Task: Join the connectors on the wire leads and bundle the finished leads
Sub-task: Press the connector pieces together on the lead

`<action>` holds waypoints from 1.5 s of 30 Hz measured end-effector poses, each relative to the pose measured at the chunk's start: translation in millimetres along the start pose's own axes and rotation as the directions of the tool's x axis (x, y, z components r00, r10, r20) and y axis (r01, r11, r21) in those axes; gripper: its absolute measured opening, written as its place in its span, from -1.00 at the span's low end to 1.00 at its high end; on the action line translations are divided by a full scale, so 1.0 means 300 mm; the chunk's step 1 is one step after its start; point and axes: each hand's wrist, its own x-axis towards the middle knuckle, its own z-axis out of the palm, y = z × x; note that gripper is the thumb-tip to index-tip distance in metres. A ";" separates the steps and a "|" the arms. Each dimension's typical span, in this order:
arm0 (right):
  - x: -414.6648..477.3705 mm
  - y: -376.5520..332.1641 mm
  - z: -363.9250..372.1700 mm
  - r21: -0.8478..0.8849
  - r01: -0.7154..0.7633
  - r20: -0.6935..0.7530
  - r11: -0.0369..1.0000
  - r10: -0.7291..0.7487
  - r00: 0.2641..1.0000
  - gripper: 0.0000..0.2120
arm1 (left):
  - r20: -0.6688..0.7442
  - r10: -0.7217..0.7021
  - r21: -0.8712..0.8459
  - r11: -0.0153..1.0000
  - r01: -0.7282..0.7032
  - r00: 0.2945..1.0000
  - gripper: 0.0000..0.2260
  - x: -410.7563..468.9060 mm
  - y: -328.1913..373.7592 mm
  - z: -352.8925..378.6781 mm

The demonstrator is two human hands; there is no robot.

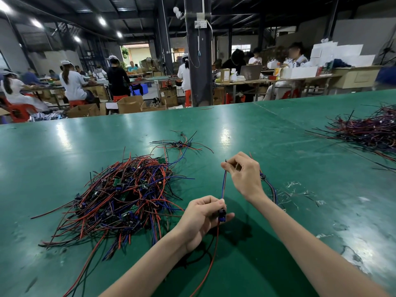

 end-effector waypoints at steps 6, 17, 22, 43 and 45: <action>0.012 -0.034 -0.018 0.194 -0.125 -0.002 0.973 0.128 0.992 -0.81 | -0.032 -0.071 0.076 0.994 0.073 0.997 -0.73 0.000 0.011 -0.007; 0.061 -0.092 -0.076 0.610 -0.597 0.339 0.522 0.508 0.791 -0.80 | -0.053 -0.102 0.077 0.991 0.106 0.993 -0.72 -0.002 0.016 0.001; 0.059 -0.073 -0.064 0.586 -0.724 0.468 0.363 0.578 0.668 -0.81 | -0.008 -0.079 0.116 0.990 0.079 0.997 -0.74 -0.009 -0.001 0.006; -0.015 -0.063 -0.060 0.185 -0.739 0.872 0.648 0.239 0.428 -0.75 | -0.094 0.087 0.024 0.996 -0.085 0.992 -0.79 -0.023 0.029 0.005; -0.019 -0.066 -0.053 0.209 -0.725 0.843 0.656 0.256 0.474 -0.77 | -0.102 0.083 0.024 0.996 -0.081 0.991 -0.80 -0.021 0.030 0.004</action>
